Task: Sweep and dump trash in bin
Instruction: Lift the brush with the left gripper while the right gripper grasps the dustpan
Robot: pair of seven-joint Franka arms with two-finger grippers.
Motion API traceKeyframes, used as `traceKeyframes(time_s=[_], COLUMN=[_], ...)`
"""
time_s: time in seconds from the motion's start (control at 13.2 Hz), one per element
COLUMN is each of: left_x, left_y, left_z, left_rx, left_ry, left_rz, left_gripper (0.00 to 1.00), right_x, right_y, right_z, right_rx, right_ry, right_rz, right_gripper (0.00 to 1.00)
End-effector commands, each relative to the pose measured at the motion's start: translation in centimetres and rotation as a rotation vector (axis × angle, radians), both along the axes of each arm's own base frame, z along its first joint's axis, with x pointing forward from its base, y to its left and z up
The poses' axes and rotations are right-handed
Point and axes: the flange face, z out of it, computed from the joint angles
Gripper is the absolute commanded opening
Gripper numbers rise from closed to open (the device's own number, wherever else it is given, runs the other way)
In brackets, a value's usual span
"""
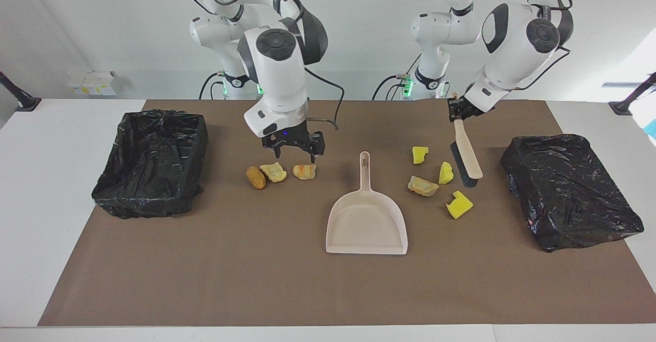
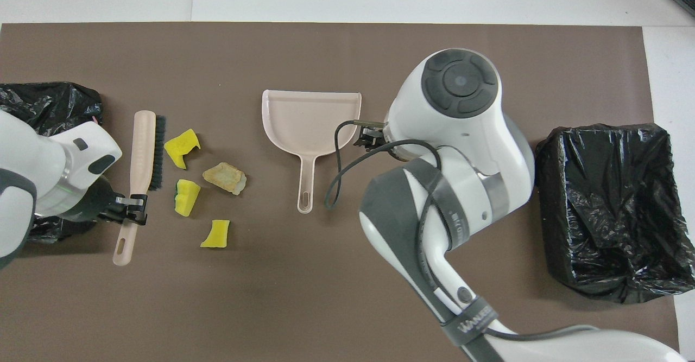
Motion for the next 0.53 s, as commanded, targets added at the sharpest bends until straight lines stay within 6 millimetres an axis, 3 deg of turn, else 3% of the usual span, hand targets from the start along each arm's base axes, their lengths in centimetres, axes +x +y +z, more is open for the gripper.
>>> traceKeyframes(time_s=[0.0, 0.15, 0.45], left_x=[3.1, 4.4, 4.3], left_y=[1.8, 2.6, 2.8], left_z=[-1.4, -3.6, -4.1], left_rx=[0.025, 0.012, 0.004], left_ry=[0.032, 0.013, 0.012], left_rz=[-0.027, -0.008, -0.048], left_gripper=[0.0, 0.0, 0.0], right_x=[-1.1, -2.2, -3.5], right_y=[4.4, 6.9, 9.2], right_z=[-3.9, -5.5, -7.3], right_rx=[-0.048, -0.065, -0.067], right_ry=[-0.03, -0.054, -0.086], right_rz=[-0.023, 0.008, 0.063], right_gripper=[1.0, 1.0, 1.0])
